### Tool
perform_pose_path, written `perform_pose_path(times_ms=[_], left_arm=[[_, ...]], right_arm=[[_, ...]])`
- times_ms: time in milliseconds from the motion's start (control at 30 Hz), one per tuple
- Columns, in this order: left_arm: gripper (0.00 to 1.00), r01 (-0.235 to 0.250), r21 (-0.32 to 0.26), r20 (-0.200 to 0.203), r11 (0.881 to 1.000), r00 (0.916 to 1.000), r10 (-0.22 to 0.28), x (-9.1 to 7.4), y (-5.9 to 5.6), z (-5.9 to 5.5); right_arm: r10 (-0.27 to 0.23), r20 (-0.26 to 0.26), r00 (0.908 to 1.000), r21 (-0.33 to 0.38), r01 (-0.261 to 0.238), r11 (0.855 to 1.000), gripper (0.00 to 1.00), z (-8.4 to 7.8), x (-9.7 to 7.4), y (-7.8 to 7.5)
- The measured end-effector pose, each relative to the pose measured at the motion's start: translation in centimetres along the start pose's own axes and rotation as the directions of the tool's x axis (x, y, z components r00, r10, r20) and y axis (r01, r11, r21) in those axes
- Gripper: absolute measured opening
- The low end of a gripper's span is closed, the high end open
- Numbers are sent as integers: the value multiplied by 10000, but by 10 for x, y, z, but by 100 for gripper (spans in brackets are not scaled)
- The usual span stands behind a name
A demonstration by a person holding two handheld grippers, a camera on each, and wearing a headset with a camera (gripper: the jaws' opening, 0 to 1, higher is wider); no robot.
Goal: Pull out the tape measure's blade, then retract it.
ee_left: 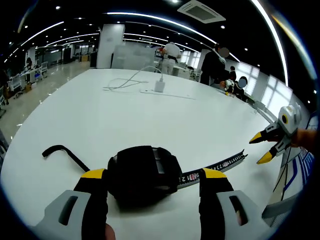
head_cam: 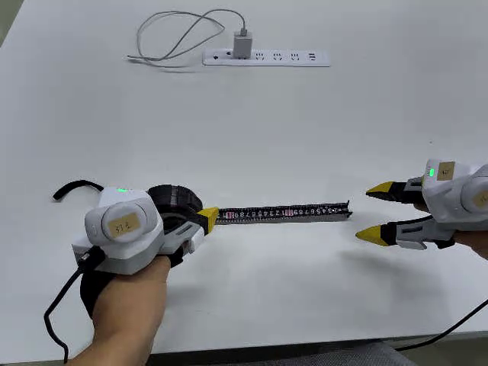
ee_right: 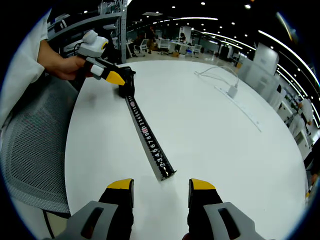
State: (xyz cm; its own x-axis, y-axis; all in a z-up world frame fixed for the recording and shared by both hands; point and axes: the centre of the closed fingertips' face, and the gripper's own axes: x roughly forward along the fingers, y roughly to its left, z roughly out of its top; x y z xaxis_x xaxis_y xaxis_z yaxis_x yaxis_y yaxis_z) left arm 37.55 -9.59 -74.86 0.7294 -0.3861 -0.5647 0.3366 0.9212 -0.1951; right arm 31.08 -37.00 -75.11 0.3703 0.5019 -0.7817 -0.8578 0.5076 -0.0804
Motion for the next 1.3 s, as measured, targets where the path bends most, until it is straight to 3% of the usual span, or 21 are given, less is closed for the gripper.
perform_pose_path(times_ms=[200,500,767,1300], left_arm=[[70,-145,-100,-17,9998,9999,145,2,3,-1],[64,-348,-273,-20,9990,9994,347,6,8,-3],[60,-482,-280,-69,9984,9988,480,7,12,-3],[59,-366,-328,-200,9988,9992,360,8,12,-5]], right_arm=[[209,-219,9995,-484,-219,9986,33,1,6,-8],[608,-396,9974,-762,-636,9951,30,4,15,-12],[1089,-783,9910,-1345,-1187,9838,26,4,26,-8],[1768,-1363,9748,-1744,-1993,9643,18,2,35,-8]])
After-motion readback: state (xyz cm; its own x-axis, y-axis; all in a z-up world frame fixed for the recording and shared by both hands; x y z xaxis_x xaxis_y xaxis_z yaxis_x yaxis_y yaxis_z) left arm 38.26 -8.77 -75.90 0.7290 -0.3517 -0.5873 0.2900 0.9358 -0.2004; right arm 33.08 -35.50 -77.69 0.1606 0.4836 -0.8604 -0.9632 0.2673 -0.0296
